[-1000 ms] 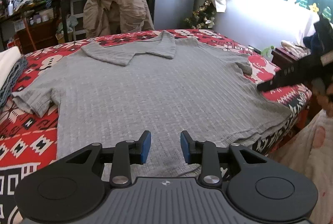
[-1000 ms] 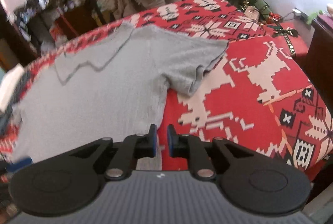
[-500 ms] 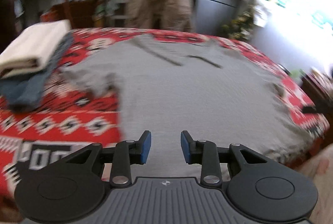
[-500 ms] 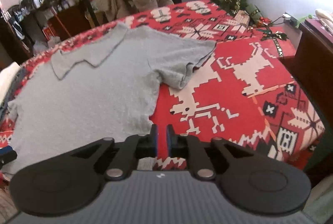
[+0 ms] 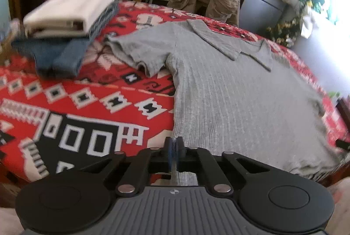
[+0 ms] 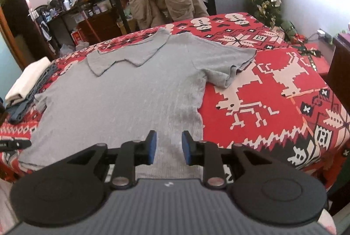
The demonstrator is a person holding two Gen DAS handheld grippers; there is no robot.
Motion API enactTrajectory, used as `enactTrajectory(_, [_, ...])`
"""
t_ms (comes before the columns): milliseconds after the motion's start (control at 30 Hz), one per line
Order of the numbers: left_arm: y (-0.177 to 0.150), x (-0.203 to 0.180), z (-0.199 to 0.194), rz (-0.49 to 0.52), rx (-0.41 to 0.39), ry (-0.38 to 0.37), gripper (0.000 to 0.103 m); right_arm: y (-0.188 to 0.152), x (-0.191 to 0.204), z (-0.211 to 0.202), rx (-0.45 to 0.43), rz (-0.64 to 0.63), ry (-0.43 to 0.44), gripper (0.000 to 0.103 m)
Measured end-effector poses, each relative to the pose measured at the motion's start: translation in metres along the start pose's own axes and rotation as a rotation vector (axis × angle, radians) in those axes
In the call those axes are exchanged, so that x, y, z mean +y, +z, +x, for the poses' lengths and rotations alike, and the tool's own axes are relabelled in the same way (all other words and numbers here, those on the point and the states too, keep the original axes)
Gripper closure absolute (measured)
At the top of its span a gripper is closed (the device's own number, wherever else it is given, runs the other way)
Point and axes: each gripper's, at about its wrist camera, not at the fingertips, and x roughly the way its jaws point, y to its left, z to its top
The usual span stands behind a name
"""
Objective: Fold clothes
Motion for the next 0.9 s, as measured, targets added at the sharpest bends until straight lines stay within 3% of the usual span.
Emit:
enactTrajectory(200, [-0.004, -0.005, -0.006, 0.074, -0.006, 0.056, 0.100, -0.004, -0.008, -0.008, 0.006, 0.001, -0.024, 0.074])
enactTrajectory(233, [-0.004, -0.005, -0.006, 0.070, -0.003, 0.055, 0.097, -0.004, -0.010, -0.009, 0.011, 0.009, -0.030, 0.072])
enactTrajectory(300, [-0.002, -0.008, -0.011, 0.073, -0.023, 0.053, 0.093, -0.003, -0.013, -0.012, 0.026, 0.027, -0.034, 0.059])
enactTrajectory(333, [-0.001, -0.010, -0.015, 0.079, -0.039, 0.050, 0.084, -0.002, -0.013, -0.015, 0.028, 0.033, -0.029, 0.055])
enactTrajectory(367, [-0.001, -0.012, -0.019, 0.086, -0.055, 0.047, 0.068, -0.001, -0.014, -0.017, 0.028, 0.037, -0.023, 0.047])
enactTrajectory(433, [0.002, -0.018, -0.027, 0.101, -0.076, 0.044, 0.054, 0.003, -0.013, -0.025, 0.025, 0.031, -0.013, 0.038])
enactTrajectory(567, [0.011, -0.029, -0.043, 0.122, -0.088, 0.034, 0.039, 0.014, -0.004, -0.040, 0.003, -0.012, -0.005, 0.017])
enactTrajectory(700, [0.017, -0.046, -0.061, 0.155, -0.109, 0.085, 0.031, 0.024, 0.011, -0.053, 0.005, -0.065, 0.014, 0.003])
enactTrajectory(767, [0.018, -0.057, -0.069, 0.185, -0.124, 0.137, 0.018, 0.029, 0.021, -0.060, 0.006, -0.091, 0.015, 0.001])
enactTrajectory(900, [0.012, -0.067, -0.088, 0.204, -0.207, 0.151, 0.005, 0.036, 0.041, -0.075, 0.001, -0.121, -0.051, 0.001])
